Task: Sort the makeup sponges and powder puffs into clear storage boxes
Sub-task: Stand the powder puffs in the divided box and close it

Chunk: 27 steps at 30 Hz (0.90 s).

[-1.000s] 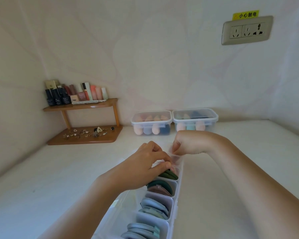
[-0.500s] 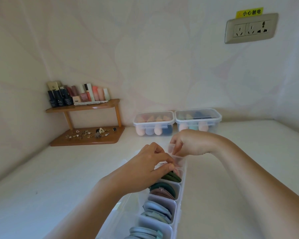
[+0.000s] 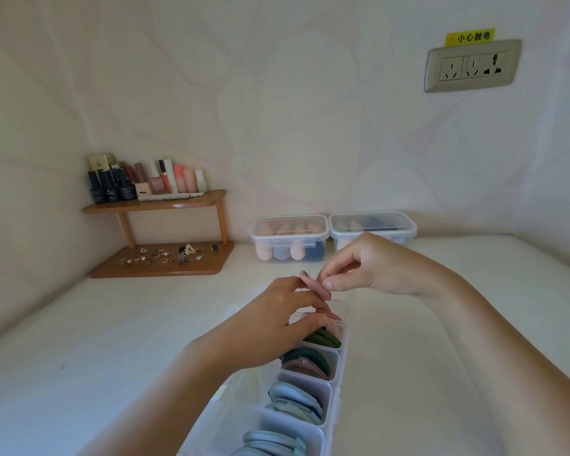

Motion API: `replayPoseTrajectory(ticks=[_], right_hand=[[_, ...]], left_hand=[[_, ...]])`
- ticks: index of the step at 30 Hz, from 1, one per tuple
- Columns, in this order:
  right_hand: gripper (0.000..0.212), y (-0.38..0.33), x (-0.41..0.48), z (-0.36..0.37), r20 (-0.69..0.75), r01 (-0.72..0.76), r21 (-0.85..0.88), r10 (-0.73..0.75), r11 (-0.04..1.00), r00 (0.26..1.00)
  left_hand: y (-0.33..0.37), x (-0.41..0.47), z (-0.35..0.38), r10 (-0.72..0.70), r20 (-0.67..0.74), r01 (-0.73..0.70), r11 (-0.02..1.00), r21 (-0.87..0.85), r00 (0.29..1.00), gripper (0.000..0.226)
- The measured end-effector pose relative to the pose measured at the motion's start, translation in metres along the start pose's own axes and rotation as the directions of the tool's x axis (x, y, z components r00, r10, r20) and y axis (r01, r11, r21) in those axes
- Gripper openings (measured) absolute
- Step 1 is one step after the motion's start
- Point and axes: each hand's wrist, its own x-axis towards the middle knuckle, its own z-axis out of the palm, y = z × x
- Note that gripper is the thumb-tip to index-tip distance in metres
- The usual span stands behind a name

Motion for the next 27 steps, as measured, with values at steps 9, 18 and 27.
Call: replayPoseTrajectory(ticks=[9,18,27], right_hand=[[0.034,-0.008,0.002,0.015,-0.07,-0.004,0.087,0.01,0.996,0.998],[0.052,-0.013,-0.006,0.004,-0.14,-0.037,-0.028,0.032,0.999,0.99],[0.012,-0.016,-0.01,-0.001,-0.247,0.005,0.021,0.0,1.0,0.969]], left_hand=[[-0.001,0.0,0.002,-0.015,-0.011,0.015,0.999,-0.029,1.0,0.027],[-0.002,0.001,0.0,-0.086,0.067,0.086,0.996,0.002,0.994,0.031],[0.0,0.001,-0.001,-0.095,0.065,0.094,0.995,0.01,0.993,0.03]])
